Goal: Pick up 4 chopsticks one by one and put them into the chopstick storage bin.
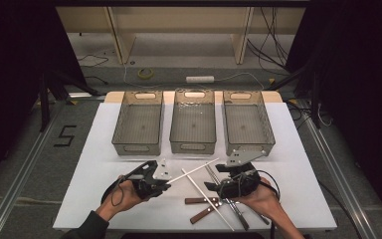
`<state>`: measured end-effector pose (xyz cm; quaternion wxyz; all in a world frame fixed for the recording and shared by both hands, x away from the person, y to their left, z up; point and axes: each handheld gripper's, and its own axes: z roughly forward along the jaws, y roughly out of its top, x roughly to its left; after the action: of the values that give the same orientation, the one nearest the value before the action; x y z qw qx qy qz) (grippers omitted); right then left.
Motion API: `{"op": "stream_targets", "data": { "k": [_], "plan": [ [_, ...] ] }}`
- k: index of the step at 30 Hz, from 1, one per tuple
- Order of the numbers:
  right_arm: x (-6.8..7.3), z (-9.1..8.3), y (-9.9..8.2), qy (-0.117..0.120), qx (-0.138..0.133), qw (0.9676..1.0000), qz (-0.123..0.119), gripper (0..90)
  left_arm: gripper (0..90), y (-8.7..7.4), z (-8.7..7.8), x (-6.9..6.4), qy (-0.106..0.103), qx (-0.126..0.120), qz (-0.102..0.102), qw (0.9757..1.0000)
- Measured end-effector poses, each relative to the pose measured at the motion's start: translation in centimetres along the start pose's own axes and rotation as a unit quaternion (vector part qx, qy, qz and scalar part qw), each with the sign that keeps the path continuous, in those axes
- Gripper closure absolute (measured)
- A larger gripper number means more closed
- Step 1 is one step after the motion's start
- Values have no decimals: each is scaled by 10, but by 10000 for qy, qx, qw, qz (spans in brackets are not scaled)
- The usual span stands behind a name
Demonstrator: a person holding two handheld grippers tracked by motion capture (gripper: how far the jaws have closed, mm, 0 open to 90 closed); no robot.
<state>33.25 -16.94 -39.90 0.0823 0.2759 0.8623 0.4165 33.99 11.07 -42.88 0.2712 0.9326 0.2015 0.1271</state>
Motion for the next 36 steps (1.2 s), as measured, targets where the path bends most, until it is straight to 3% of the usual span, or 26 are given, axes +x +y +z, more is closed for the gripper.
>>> {"op": "stream_targets", "data": {
  "k": [4,11,17,18,21,25,29,36],
  "plan": [
    [-1,8,-9,64,53,9998,153,323,828,-2,-4,6,112,-96,-257,9996],
    [1,18,-18,-80,268,9993,233,323,829,-3,-11,15,345,-279,-705,9965],
    [2,21,-25,-299,390,9981,382,337,829,-5,-19,24,559,-440,-1066,9917],
    [3,21,-25,-305,423,9978,410,337,830,-5,-20,27,598,-486,-1165,9902],
    [5,23,-27,-317,449,9977,405,343,830,-6,-23,31,612,-496,-1247,9891],
    [9,26,-30,-288,578,9971,406,352,830,-7,-28,40,708,-576,-1419,9857],
    [11,28,-32,-267,618,9970,391,352,830,-9,-35,57,864,-656,-1645,9804],
    [10,29,-32,-212,577,9971,460,308,831,-11,-39,93,1102,-776,-2162,9670]
  ]
}}
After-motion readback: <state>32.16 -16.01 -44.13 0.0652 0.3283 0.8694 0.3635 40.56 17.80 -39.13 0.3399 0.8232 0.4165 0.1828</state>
